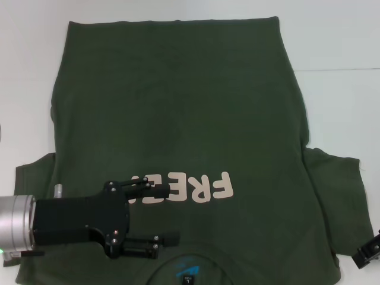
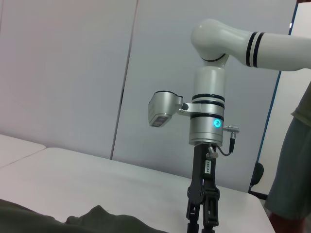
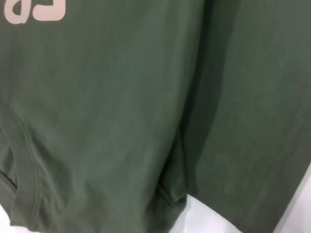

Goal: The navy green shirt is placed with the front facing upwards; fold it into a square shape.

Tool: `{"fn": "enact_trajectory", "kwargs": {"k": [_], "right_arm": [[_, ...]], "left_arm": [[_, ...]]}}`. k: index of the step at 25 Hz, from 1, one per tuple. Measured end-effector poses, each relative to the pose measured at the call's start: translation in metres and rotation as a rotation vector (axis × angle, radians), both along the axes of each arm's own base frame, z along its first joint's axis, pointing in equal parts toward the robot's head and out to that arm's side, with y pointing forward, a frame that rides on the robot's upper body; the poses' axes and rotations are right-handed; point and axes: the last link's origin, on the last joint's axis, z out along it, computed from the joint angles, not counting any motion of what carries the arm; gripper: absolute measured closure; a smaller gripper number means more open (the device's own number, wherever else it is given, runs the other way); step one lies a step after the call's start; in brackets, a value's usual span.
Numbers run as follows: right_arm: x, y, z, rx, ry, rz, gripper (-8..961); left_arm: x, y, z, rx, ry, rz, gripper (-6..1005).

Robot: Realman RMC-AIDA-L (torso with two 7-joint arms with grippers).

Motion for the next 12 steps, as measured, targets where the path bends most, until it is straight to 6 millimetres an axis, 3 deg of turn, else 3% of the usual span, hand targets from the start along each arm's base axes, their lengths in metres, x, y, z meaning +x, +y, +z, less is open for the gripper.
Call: {"fn": "enact_trajectory", "kwargs": {"k": [12], "right_arm": [[0.005,0.0022,0.0023,0.033,-0.024,-0.012,12]], "left_arm": [[0.0004,-0.0003,-0.0007,-0.001,-0.004,0.001,125]]}}
